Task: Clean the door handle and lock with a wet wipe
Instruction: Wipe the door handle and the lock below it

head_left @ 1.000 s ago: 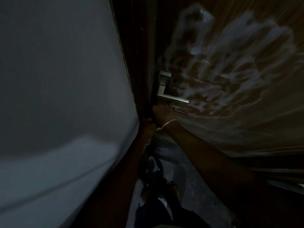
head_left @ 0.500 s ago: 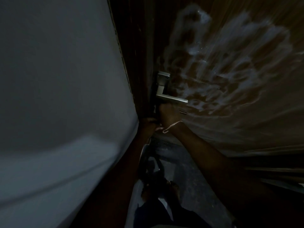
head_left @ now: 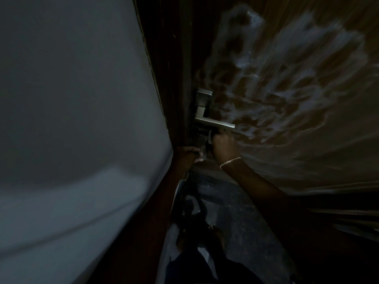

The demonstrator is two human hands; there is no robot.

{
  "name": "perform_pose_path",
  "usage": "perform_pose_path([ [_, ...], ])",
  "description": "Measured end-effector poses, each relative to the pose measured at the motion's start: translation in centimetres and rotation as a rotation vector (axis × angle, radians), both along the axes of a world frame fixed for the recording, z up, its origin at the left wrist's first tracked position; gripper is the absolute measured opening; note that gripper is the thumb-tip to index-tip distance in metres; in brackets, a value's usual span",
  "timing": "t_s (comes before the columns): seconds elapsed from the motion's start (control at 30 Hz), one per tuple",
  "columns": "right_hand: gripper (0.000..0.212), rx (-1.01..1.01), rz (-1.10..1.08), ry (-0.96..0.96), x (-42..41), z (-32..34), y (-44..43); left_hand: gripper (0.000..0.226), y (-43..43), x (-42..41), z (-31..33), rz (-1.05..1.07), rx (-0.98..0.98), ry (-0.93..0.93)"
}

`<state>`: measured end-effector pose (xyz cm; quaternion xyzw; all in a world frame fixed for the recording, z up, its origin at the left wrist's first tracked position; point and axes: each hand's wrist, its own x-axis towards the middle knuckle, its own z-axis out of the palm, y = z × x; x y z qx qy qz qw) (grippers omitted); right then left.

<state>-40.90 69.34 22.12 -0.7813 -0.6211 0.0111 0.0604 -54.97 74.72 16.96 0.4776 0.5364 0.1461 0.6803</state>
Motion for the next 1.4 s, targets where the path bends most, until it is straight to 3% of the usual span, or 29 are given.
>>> perform_pose_path([
  [0.17, 0.019, -0.001, 0.027, 0.035, -1.6, -1.0, -0.2, 0.014, 0.1, 0.1, -0.2, 0.02, -0.075, -0.025],
  [0.3, 0.01, -0.035, -0.031, 0.118, -0.7, -1.6, -1.9, 0.014, 0.1, 0.1, 0.0, 0.027, -0.082, -0.032],
  [0.43, 0.024, -0.055, -0.049, 0.219, -1.0, -1.4, -1.3, 0.017, 0.1, 0.3, 0.1, 0.059, -0.086, -0.03],
  [0.53, 0.019, -0.075, 0.028, 0.288, -0.9, -1.0, -2.6, 0.014, 0.0, 0.4, 0.5, -0.038, -0.052, -0.052],
  [0.6, 0.016, -0.08, -0.045, 0.318, 0.1, -1.0, -2.9, 0.015, 0.0, 0.4, 0.6, -0.036, -0.05, -0.061],
  [0.7, 0.017, -0.074, -0.11, 0.336, 0.8, -1.1, -2.1, 0.03, -0.1, 0.2, 0.2, 0.051, -0.032, -0.011],
  [0.93, 0.021, 0.091, -0.057, 0.387, -0.2, -1.6, -2.4, 0.03, 0.1, 0.0, 0.7, 0.084, -0.049, -0.028],
  [1.03, 0.027, 0.033, -0.034, 0.365, -0.8, -1.5, -1.2, 0.027, -0.2, 0.2, 0.8, 0.079, -0.019, -0.025],
  [1.17, 0.028, -0.037, 0.159, 0.316, -1.6, -2.5, -3.2, 0.026, -0.2, -0.1, 1.3, 0.044, 0.024, 0.036],
  [1.3, 0.018, 0.071, -0.016, 0.37, -0.7, -2.3, -2.0, 0.026, -0.2, 0.3, 1.9, 0.066, -0.052, 0.042],
  [1.4, 0.019, 0.107, 0.025, 0.399, -2.2, -1.9, -1.1, 0.022, -0.1, -0.5, 1.9, 0.002, -0.046, 0.037],
])
